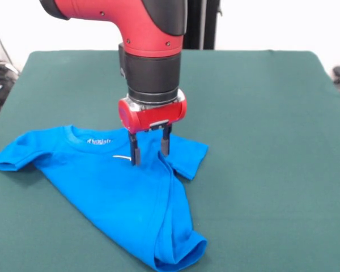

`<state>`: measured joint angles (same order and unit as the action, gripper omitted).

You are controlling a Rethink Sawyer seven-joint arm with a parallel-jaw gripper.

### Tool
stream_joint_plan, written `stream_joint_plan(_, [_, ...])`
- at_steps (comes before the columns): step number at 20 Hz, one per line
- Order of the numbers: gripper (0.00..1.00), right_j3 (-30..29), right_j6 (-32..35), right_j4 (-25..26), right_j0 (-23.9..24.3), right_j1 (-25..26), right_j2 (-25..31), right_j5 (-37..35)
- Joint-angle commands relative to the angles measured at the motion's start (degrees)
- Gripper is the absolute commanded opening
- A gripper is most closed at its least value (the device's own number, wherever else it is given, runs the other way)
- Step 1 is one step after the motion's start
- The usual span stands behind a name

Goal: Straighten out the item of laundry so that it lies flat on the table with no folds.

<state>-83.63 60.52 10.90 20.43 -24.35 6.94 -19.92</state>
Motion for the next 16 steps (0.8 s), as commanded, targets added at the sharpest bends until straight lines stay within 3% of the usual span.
stream_joint_plan(1, [1.00,-4.2,13.0,-3.0,-1.1,2.1,4.1,0.1])
stream_joint_plan(16, [1.00,-4.6,12.2,-2.7,-0.3,4.1,5.6,1.5])
